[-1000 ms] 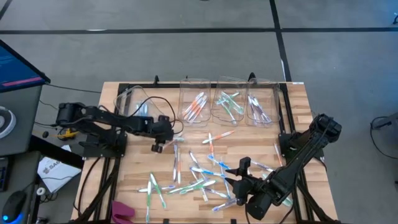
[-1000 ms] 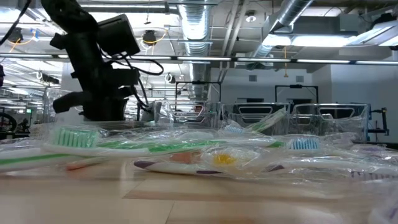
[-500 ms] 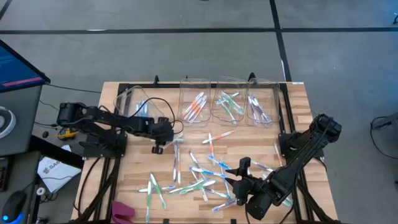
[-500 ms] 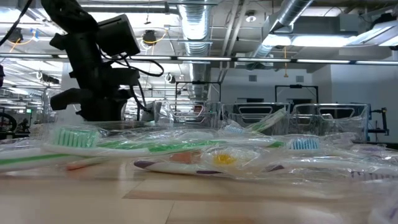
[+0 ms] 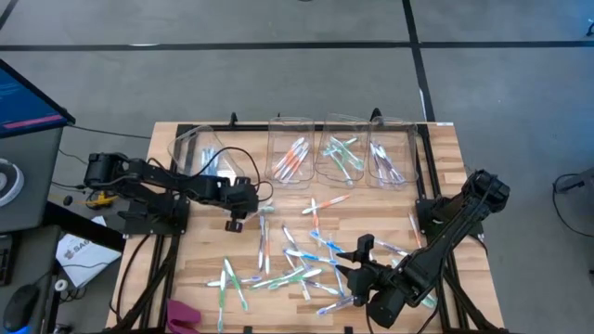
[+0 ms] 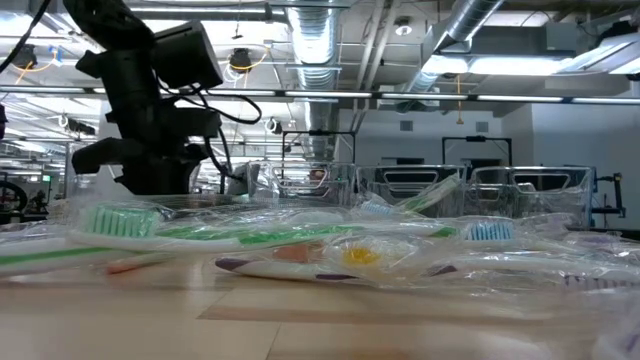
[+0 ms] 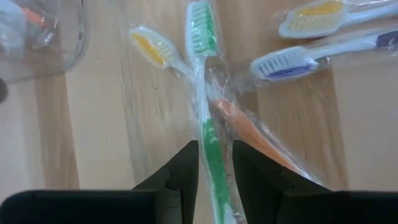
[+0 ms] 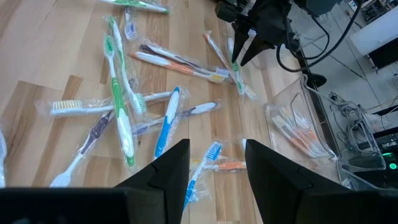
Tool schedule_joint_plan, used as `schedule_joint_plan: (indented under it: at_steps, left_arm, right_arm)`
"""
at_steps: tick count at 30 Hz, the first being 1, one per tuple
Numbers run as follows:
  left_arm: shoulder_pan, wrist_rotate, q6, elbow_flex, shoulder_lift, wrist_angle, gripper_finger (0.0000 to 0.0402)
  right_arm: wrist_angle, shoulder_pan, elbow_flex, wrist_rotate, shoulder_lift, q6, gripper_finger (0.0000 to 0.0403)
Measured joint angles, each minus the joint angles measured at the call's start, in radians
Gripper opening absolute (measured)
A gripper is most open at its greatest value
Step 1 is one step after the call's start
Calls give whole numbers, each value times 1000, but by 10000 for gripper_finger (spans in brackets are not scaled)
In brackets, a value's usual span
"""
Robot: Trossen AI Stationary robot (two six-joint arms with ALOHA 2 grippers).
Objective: Pick & Place Toothbrushes
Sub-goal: Adjust the left transparent bin
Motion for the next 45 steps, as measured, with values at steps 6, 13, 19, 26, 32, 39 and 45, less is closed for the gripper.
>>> schedule_joint_plan:
  at_steps: [6,13,19,26,32,39,45]
  left_arm:
    - [-3,25,-41,-4,4,-20,92]
    - [-3,15,-50,-4,4,-23,92]
    - [-3,7,-48,-4,3,-30,92]
    - [-3,7,-48,-3,3,-33,92]
    - [-3,11,-46,-3,3,-33,92]
    - [-4,72,-47,-3,2,-33,92]
    - [-18,78,-48,-3,-4,-41,92]
  right_arm:
    - [0,-1,0,0,0,0,150]
    - [0,-1,0,0,0,0,150]
    - [0,0,0,0,0,0,150]
    - [0,0,0,0,0,0,150]
    - [0,0,0,0,0,0,150]
    - [0,0,0,-1,0,0,150]
    - [-1,0,0,-1,0,0,150]
